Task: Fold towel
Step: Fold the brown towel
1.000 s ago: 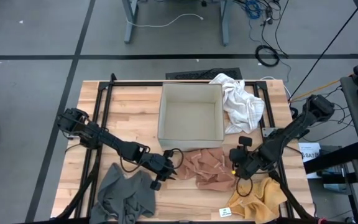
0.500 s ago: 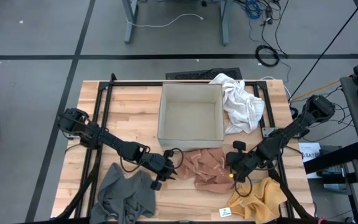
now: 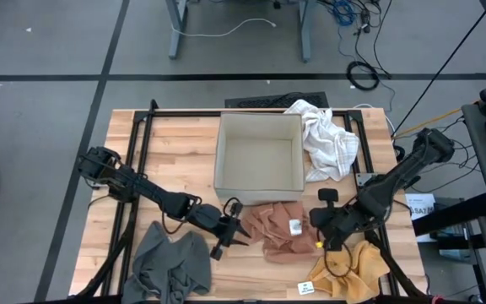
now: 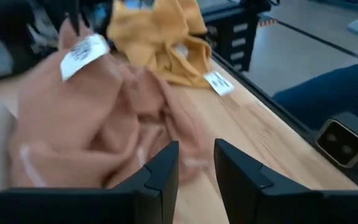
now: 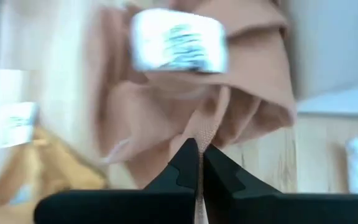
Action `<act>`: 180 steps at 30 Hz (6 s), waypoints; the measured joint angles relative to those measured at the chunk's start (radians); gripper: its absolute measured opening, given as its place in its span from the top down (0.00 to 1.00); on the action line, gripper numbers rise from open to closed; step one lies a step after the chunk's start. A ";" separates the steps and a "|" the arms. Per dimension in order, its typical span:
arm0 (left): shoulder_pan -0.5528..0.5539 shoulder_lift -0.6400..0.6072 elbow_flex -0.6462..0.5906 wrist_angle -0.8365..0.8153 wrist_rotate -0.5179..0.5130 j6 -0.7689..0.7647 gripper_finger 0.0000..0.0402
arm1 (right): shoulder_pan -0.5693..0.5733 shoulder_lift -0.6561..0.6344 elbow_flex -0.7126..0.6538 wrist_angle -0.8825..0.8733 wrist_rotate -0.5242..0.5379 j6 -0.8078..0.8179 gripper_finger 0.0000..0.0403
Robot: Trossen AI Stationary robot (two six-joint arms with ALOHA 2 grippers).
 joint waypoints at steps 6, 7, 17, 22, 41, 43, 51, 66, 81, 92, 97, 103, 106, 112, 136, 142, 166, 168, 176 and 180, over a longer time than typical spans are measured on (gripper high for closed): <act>0.006 0.000 0.000 0.090 -0.034 0.111 0.73 | 0.055 0.000 0.191 -0.080 0.040 -0.031 1.00; 0.009 0.000 0.000 0.106 -0.034 0.118 0.73 | 0.065 0.000 0.214 -0.079 0.041 -0.041 1.00; 0.039 0.000 0.005 0.262 -0.001 0.160 0.73 | 0.111 0.018 0.278 0.111 -0.081 -0.138 1.00; 0.061 0.029 0.053 0.255 0.089 0.133 0.73 | 0.111 0.085 0.278 0.207 -0.158 -0.142 1.00; 0.033 0.349 0.295 0.135 0.212 0.212 0.73 | 0.126 0.478 0.278 0.406 -0.260 -0.141 1.00; 0.032 0.346 0.296 0.134 0.236 0.191 0.73 | 0.120 0.503 0.278 0.404 -0.258 -0.156 1.00; 0.010 0.342 0.296 0.133 0.272 0.170 0.73 | 0.066 0.574 0.278 0.459 -0.256 -0.269 1.00; 0.003 0.400 0.432 0.037 0.333 0.276 0.73 | 0.059 0.576 0.278 0.537 -0.312 -0.254 1.00; 0.027 0.447 0.503 0.017 0.325 0.352 0.73 | 0.134 0.575 0.278 0.636 -0.304 -0.200 1.00; 0.097 0.459 0.503 0.004 0.352 0.308 0.73 | 0.161 0.559 0.278 0.637 -0.280 -0.182 1.00; 0.116 0.474 0.503 -0.023 0.385 0.292 0.73 | 0.165 0.553 0.278 0.639 -0.279 -0.183 1.00; 0.126 0.474 0.503 -0.051 0.391 0.290 0.73 | 0.166 0.551 0.278 0.640 -0.280 -0.189 1.00; 0.126 0.474 0.503 -0.079 0.391 0.293 0.73 | 0.165 0.551 0.278 0.640 -0.280 -0.188 1.00; 0.120 0.474 0.503 -0.202 0.391 0.294 0.73 | 0.165 0.551 0.278 0.602 -0.278 -0.151 1.00; 0.027 0.470 0.504 -0.475 0.282 0.159 0.73 | 0.188 0.551 0.278 0.025 -0.301 0.137 1.00; 0.002 0.408 0.501 -0.460 0.288 0.143 0.73 | 0.190 0.551 0.278 -0.053 -0.312 0.134 1.00; 0.146 0.336 0.502 -0.541 0.272 0.377 0.73 | 0.202 0.552 0.278 0.085 -0.273 0.114 1.00; 0.146 0.336 0.502 -0.546 0.272 0.380 0.73 | 0.201 0.552 0.278 0.089 -0.253 0.109 1.00; 0.146 0.392 0.503 -0.604 0.243 0.384 0.73 | 0.195 0.552 0.278 0.115 -0.208 0.100 1.00; 0.141 0.416 0.503 -0.615 0.224 0.407 0.73 | 0.194 0.552 0.278 0.133 -0.199 0.095 1.00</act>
